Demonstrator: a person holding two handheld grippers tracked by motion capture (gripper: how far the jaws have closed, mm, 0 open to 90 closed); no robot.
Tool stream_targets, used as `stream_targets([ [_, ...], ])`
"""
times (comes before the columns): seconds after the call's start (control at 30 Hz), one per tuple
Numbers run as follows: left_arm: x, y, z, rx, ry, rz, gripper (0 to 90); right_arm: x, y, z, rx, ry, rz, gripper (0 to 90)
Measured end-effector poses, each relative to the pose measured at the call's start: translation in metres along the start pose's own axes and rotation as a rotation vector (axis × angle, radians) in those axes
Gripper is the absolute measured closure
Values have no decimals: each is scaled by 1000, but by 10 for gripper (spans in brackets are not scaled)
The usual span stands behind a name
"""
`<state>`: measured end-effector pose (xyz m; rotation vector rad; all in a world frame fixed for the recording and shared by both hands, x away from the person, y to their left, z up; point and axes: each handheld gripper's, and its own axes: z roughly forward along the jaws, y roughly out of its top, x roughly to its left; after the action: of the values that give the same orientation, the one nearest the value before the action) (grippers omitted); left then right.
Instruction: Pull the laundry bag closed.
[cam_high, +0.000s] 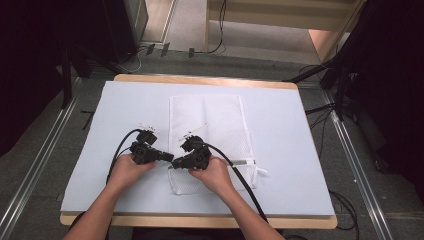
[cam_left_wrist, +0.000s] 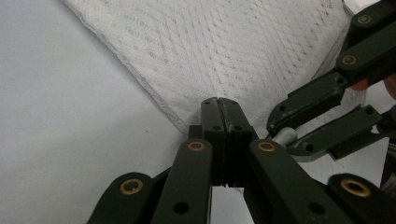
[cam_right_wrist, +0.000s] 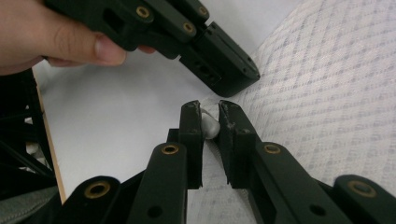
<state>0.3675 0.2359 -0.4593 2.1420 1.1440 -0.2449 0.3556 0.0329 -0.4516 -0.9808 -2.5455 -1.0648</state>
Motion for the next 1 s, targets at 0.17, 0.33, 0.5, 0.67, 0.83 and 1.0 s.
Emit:
stream_targets([
  [0.17,0,0,0,2,-1,3,900,3,-3,2,24,-7,-15,781],
  [0.33,1,0,0,-2,-4,-1,900,1,-3,4,15,-4,-13,791],
  [0.5,1,-1,-1,1,-6,-5,900,-1,-2,5,8,20,-1,833],
  [0.67,1,-4,-6,2,-34,-23,900,-2,-3,5,16,7,-29,861],
  [0.83,-3,-8,-4,21,-56,-37,900,1,-4,5,8,-5,-43,871],
  [1.0,-2,-9,-2,19,-50,-47,900,2,-4,6,11,-2,-34,883],
])
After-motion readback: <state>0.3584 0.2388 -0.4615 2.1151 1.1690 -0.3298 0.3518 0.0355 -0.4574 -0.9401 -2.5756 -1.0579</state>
